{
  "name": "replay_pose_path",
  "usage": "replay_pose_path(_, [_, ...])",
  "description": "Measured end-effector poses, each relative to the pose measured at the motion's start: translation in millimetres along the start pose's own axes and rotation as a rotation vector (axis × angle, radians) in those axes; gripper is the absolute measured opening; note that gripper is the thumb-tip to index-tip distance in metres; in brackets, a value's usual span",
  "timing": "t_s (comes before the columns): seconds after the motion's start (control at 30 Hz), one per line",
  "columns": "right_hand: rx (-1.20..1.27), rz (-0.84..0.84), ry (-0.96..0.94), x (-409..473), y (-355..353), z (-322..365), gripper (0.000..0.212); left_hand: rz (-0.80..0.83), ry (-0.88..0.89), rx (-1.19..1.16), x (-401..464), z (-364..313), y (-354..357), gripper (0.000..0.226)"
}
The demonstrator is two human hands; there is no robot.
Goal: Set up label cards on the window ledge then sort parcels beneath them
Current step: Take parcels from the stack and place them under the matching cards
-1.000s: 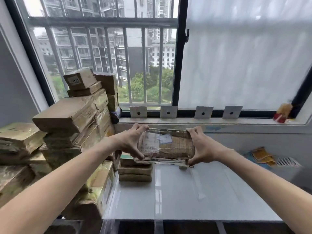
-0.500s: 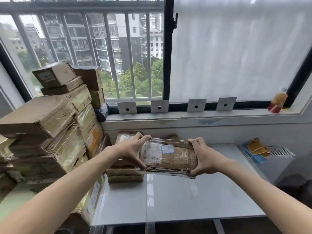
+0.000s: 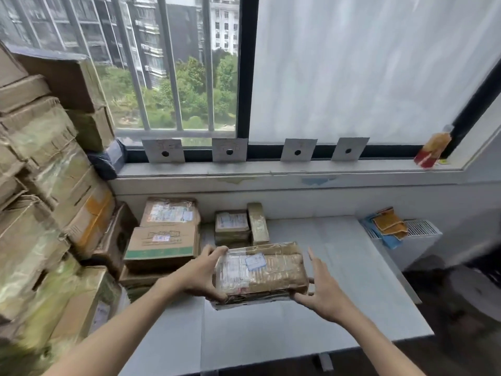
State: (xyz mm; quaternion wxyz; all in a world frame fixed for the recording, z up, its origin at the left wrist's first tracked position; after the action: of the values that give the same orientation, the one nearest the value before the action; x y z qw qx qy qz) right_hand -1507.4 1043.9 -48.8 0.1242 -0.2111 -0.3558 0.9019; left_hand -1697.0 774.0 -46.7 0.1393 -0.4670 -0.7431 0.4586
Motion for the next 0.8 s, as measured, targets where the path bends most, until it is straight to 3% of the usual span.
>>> replay_pose_path(0.13, [0.224,-0.049,0.137,9.8,43.4,-5.3,0.103,-0.052,-0.091,-0.04,-0.5,22.7,10.4,0.123])
replay_pose_path(0.23, [0.315,-0.066,0.19,19.5,66.3,4.1,0.091,-0.18,-0.196,-0.167,-5.2,27.2,25.1,0.122])
replay_pose_path(0.47, [0.437,0.136,0.105,44.5,94.4,46.2,0.062,-0.445,-0.4,-0.491,-4.6,16.4,70.0,0.117])
replay_pose_path(0.57, [0.475,0.204,0.061,57.8,99.0,56.0,0.076,-0.496,-0.381,-0.534,-1.2,10.7,80.5,0.114])
replay_pose_path(0.73, [0.474,0.27,0.018,80.9,90.2,51.9,0.099,-0.368,-0.229,-0.57,-0.5,12.8,90.9,0.108])
replay_pose_path(0.8, [0.476,0.318,0.002,89.4,86.8,49.3,0.105,-0.393,-0.231,-0.568,-1.9,11.2,92.4,0.099])
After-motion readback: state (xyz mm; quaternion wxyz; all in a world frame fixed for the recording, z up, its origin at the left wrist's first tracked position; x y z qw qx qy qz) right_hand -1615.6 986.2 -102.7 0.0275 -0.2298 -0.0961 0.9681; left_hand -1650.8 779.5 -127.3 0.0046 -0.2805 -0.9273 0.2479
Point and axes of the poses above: each hand's wrist, its own x-axis towards the middle knuckle, its own y-axis out of the palm, z = x × y, the point moved 1 cm from there along x, towards the middle knuckle, and after that the axes turned 6 degrees about y, right-handed, at the moved point
